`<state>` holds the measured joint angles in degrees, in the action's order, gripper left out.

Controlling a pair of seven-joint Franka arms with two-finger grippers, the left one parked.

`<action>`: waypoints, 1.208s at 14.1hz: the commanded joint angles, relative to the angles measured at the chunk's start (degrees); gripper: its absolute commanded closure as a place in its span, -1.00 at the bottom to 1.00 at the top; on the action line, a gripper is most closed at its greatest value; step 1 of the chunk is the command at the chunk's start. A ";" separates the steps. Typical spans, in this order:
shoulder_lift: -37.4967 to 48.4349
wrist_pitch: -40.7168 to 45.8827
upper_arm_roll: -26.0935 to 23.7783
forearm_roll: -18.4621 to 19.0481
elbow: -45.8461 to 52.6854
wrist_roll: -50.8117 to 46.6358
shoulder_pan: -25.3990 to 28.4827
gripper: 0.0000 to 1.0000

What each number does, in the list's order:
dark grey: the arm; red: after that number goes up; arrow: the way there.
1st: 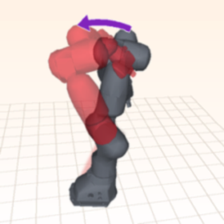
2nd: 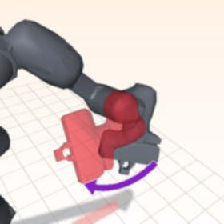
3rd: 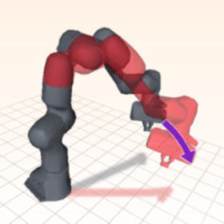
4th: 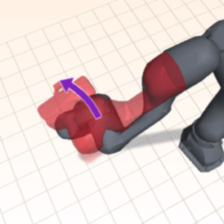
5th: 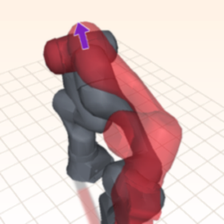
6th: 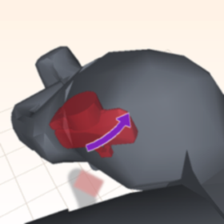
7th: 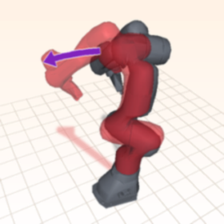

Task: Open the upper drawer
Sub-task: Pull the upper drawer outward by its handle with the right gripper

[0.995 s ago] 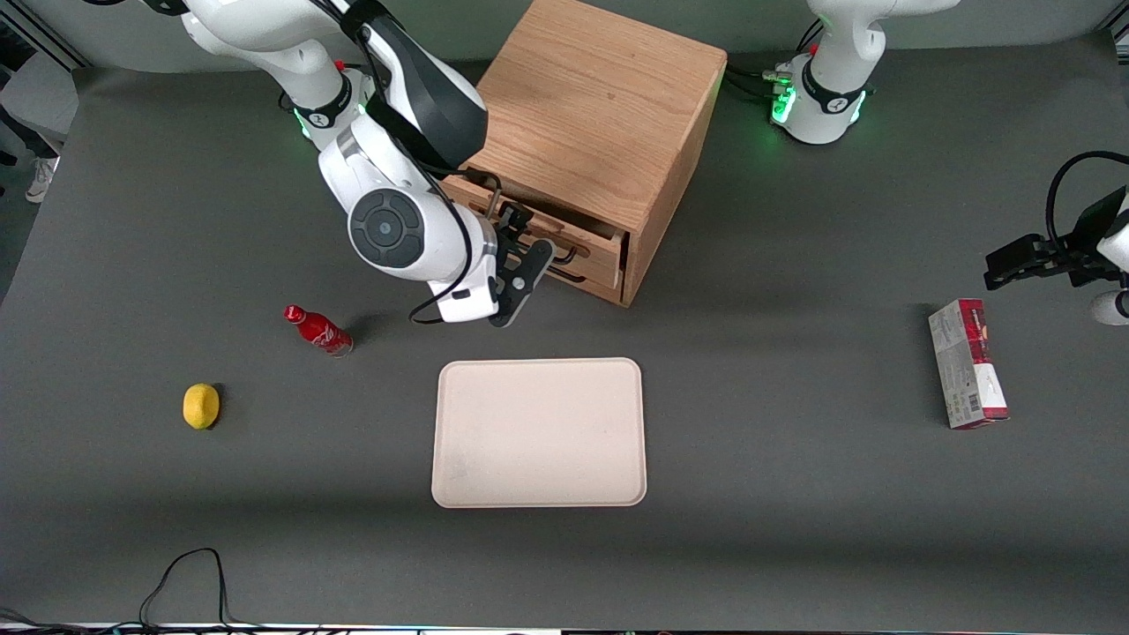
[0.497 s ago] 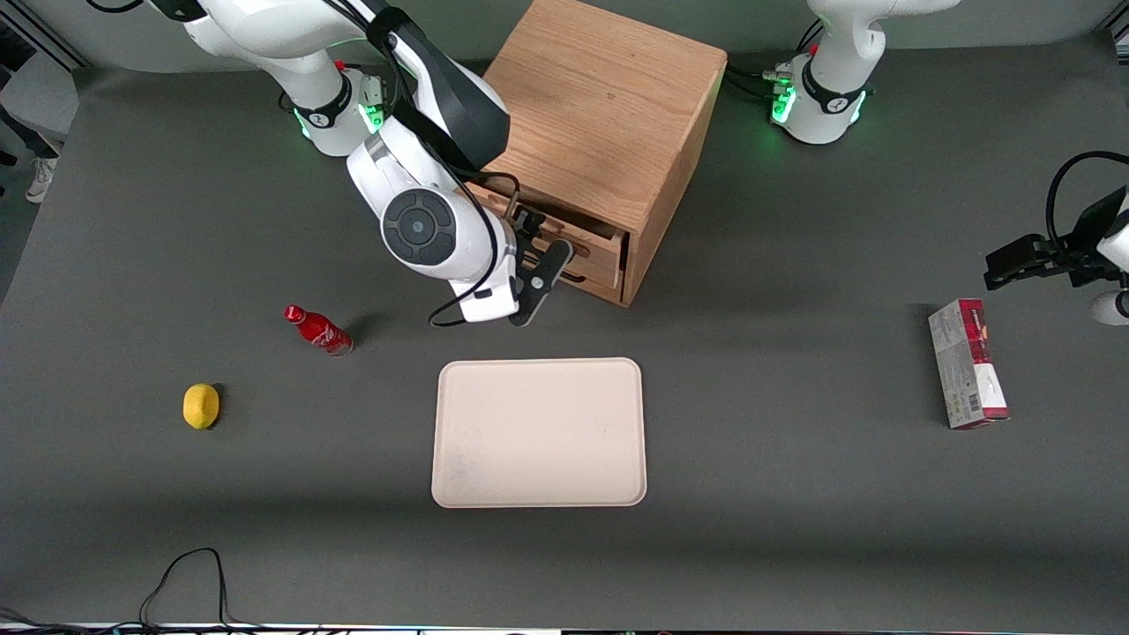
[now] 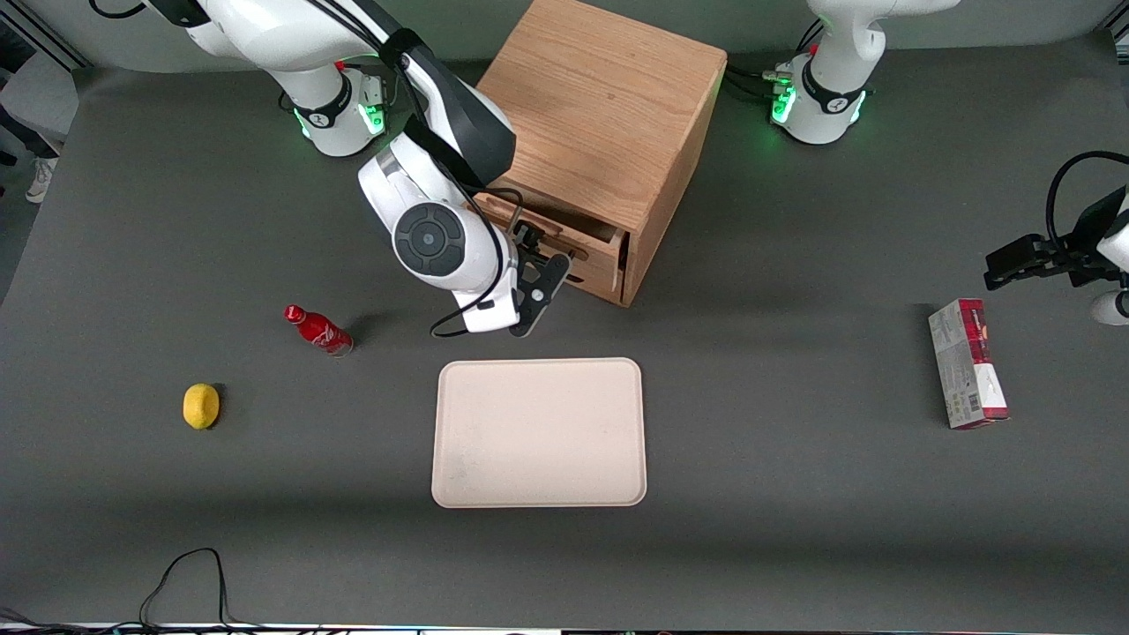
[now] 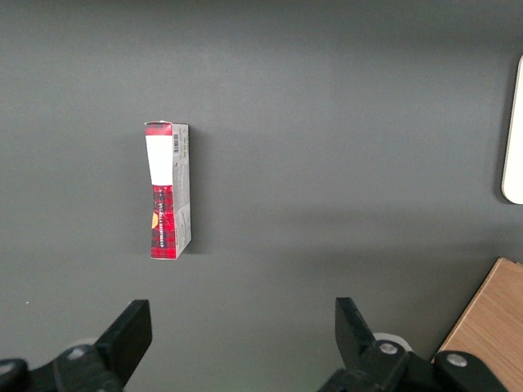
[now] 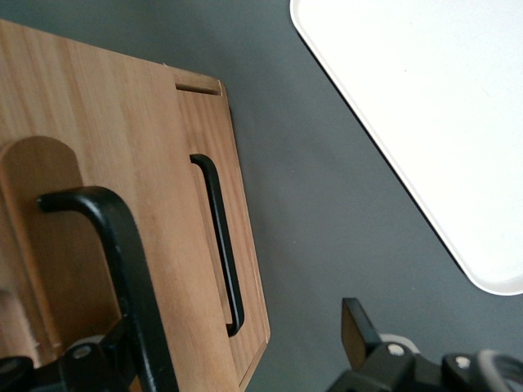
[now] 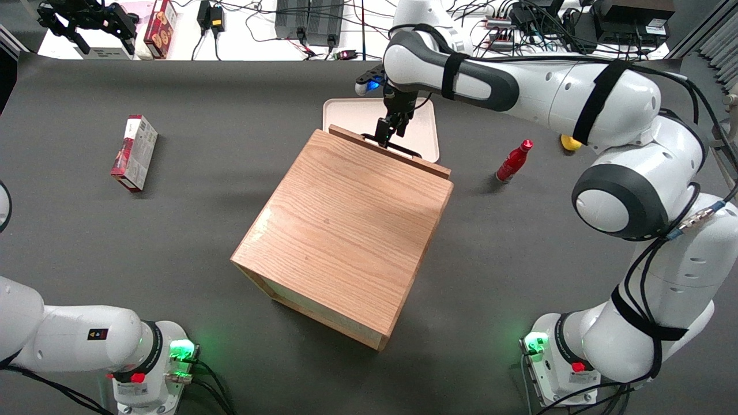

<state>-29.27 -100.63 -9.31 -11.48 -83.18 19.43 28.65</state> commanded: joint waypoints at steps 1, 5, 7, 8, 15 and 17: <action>0.17 -1.32 0.35 2.24 -0.23 1.31 0.18 -1.00; 0.09 -1.94 0.52 2.33 0.12 2.89 -0.35 -1.00; -0.09 -2.11 0.61 2.42 0.29 2.89 -1.05 -1.00; -0.18 -2.29 0.61 2.51 0.38 2.89 -1.14 -1.00; -0.79 -3.08 1.93 2.51 2.05 2.98 -1.40 -1.00; -0.97 -3.08 1.93 2.34 2.23 2.89 -2.97 -1.00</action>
<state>-29.27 -103.58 -7.30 -9.64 -82.70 21.05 27.09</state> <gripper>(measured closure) 0.000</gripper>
